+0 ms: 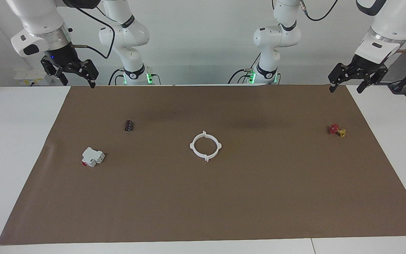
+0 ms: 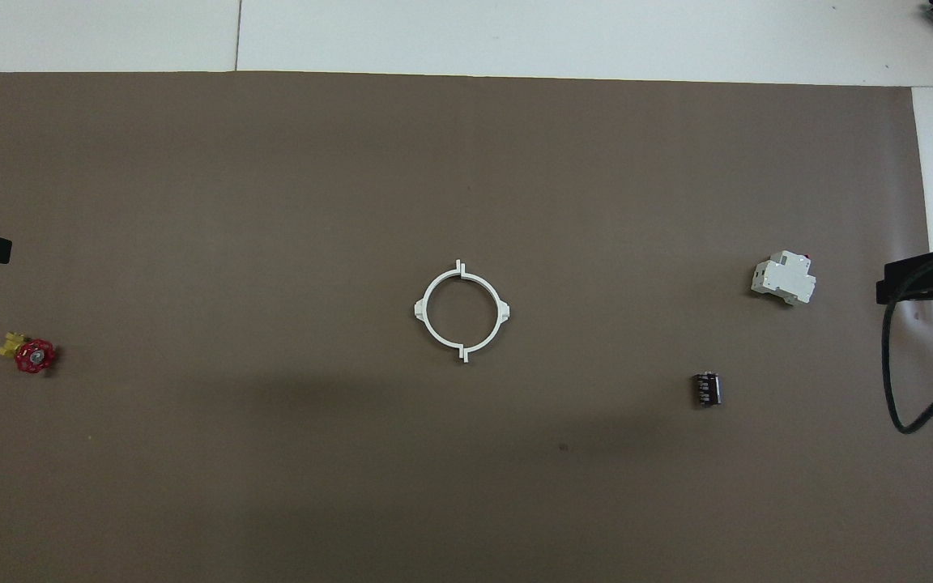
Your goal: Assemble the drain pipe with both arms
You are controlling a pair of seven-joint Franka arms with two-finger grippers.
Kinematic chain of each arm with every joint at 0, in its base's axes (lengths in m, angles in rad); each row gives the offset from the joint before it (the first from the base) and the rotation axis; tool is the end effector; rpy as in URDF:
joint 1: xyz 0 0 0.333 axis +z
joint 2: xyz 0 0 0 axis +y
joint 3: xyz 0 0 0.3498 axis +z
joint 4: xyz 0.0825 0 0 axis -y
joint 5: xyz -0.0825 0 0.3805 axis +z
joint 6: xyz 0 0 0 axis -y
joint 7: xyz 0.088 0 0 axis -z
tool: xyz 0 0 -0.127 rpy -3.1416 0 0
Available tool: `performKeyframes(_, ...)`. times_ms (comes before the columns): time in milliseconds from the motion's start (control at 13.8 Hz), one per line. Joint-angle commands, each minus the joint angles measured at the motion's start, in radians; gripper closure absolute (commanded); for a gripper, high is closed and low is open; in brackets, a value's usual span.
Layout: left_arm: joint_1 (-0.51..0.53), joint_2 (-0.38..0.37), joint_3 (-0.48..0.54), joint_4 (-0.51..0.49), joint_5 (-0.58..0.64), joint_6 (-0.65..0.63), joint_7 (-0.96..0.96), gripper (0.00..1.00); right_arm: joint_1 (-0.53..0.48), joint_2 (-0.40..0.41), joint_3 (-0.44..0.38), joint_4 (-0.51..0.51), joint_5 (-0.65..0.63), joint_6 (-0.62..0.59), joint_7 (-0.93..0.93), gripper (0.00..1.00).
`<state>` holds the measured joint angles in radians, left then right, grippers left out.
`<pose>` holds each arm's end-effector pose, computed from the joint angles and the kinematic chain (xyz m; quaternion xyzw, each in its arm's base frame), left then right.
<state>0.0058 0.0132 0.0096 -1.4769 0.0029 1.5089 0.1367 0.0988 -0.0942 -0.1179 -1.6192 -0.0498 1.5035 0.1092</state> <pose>0.5500 0.0088 0.6693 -0.9981 0.0605 -0.0093 0.0022 0.5107 -0.0197 0.6597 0.9976 -0.0652 -0.0102 0.0198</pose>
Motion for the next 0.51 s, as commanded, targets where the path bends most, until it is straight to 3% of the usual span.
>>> performKeyframes(0,0.014,-0.013,-0.011,-0.019,-0.018,-0.019,-0.031,0.0,-0.001,-0.018,-0.005,-0.016,0.025,-0.002,-0.022,0.0)
performKeyframes(434,0.017,-0.022,-0.011,-0.034,-0.018,-0.023,-0.034,0.0,-0.001,-0.016,-0.005,-0.016,0.025,-0.003,-0.022,0.0)
